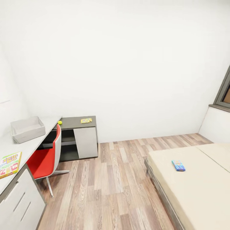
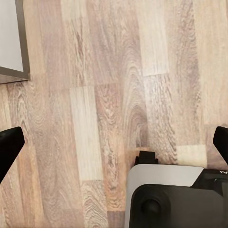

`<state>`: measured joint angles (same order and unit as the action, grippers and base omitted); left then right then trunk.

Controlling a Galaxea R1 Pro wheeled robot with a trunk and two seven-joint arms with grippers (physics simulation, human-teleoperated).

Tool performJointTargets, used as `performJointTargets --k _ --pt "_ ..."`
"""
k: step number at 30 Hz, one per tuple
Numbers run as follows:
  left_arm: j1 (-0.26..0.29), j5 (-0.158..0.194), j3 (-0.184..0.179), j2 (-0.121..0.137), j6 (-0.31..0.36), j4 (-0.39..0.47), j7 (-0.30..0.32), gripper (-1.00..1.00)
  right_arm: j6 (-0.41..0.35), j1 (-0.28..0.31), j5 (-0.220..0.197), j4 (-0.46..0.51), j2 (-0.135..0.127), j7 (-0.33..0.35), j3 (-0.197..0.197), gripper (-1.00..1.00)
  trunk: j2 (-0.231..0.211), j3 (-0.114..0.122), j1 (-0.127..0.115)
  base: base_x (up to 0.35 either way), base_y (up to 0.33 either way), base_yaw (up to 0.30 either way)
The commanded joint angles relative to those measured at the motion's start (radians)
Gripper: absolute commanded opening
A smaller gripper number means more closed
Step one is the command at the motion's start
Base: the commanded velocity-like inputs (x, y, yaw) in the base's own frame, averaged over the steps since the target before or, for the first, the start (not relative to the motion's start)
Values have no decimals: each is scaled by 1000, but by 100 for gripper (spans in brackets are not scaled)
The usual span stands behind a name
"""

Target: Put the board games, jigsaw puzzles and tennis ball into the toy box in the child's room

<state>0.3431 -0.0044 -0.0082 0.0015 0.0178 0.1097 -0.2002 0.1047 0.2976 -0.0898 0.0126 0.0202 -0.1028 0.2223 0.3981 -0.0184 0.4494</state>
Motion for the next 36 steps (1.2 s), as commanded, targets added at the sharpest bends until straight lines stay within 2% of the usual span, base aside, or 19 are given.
performJointTargets --k 1,13,36 --pt "0 0 -1 0 2 1 -2 100 4 1 -10 0 1 -1 0 100 2 -2 1 0 0 0" --pt "0 -2 -1 0 1 1 -2 100 0 1 -15 0 4 -2 1 100 2 -15 1 0 0 -39" --pt "0 -1 -2 0 2 1 0 100 1 1 -5 0 6 -2 -3 100 2 -45 1 0 0 -130"
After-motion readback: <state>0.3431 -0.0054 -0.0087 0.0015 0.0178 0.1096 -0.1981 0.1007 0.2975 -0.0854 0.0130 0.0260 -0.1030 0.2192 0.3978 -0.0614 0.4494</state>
